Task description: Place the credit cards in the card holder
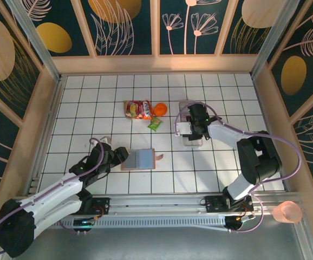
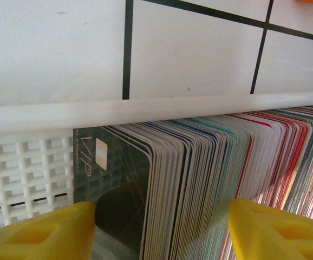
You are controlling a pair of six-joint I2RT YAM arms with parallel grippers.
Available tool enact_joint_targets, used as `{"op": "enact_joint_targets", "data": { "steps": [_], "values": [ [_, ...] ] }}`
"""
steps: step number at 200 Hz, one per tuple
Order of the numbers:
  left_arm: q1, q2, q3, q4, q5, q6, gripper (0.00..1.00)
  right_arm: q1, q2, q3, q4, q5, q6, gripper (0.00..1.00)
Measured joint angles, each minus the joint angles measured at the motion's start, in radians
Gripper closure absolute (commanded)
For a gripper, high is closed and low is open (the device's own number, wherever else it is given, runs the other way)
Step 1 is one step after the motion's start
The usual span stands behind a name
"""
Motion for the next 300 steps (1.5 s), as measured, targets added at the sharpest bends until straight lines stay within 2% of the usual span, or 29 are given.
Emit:
{"op": "enact_joint_targets", "data": {
  "steps": [22,62,105,178,238,272,300],
  "values": [
    [0.000,0.003,0.000,0.006,0.006,-0.004,0.52,0.005,-0.006,0.000,-0.008,0.004,-0.005,0.48],
    [0.000,0.007,0.000,0.014,0.018,-0.007,0.59,0.011,-0.031,-0.001,-0.025,0.004,-0.017,0.55],
    [0.000,0.007,0.000,0.016,0.021,-0.015,0.65,0.014,-0.060,-0.009,-0.039,0.003,-0.019,0.72],
    [0.000,0.008,0.000,0.016,0.035,-0.025,0.70,0.014,-0.090,-0.014,-0.040,0.005,-0.018,0.75],
    [0.000,0.023,-0.001,0.032,0.051,-0.026,0.74,0.019,-0.145,-0.016,-0.070,0.006,-0.013,0.90],
    [0.000,0.031,-0.002,0.043,0.056,-0.026,0.76,0.032,-0.196,-0.022,-0.134,-0.008,0.008,0.93],
    [0.000,0.032,-0.003,0.047,0.070,-0.026,0.76,0.065,-0.255,-0.021,-0.172,-0.008,0.043,1.00]
  ]
}}
